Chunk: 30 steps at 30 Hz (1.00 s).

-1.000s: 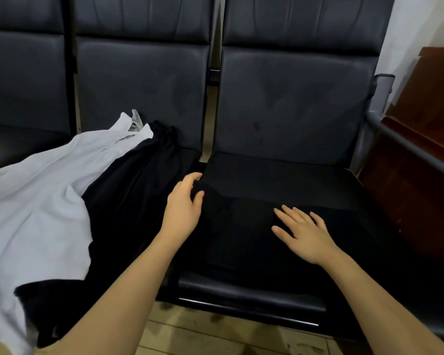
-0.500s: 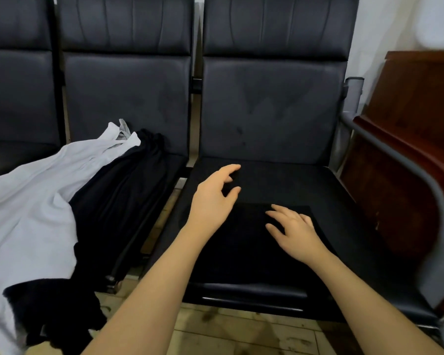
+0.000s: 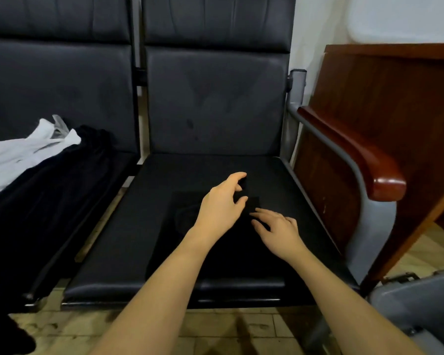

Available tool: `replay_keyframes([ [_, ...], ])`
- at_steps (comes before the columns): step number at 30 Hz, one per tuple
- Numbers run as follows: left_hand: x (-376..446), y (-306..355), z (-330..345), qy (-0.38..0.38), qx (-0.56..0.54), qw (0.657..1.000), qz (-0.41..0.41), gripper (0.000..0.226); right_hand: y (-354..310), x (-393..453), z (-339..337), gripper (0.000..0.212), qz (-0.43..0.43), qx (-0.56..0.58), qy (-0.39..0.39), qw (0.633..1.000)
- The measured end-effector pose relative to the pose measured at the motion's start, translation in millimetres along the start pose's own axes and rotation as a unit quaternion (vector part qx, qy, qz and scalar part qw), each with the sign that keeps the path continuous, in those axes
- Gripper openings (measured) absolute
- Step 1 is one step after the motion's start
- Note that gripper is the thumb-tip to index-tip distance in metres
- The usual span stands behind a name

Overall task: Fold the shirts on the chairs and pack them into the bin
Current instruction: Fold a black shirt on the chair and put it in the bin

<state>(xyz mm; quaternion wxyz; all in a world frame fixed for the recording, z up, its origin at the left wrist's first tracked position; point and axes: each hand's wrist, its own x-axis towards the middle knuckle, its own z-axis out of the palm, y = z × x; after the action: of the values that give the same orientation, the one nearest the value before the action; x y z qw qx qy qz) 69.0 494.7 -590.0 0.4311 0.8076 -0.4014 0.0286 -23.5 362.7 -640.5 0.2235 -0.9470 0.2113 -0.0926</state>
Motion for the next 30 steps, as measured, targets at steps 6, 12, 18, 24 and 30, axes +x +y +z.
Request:
replay_keyframes([
  [6,20,8,28,-0.066,-0.007,0.998,-0.018,0.056,6,-3,-7,0.026,0.049,0.177,0.084,0.979],
  [12,20,-6,21,-0.159,0.012,0.986,-0.044,0.052,11,-1,-7,0.018,0.088,0.206,0.130,0.966],
  [18,7,-35,-21,-0.059,0.043,0.995,-0.071,0.035,3,12,-4,0.032,0.140,0.127,0.151,0.970],
  [24,10,-60,-29,-0.062,0.083,0.993,-0.064,0.031,-9,31,-4,0.047,0.186,0.100,0.156,0.965],
  [30,20,-69,-20,-0.047,0.017,0.998,-0.043,0.029,-11,48,1,0.011,0.201,0.083,0.143,0.966],
])
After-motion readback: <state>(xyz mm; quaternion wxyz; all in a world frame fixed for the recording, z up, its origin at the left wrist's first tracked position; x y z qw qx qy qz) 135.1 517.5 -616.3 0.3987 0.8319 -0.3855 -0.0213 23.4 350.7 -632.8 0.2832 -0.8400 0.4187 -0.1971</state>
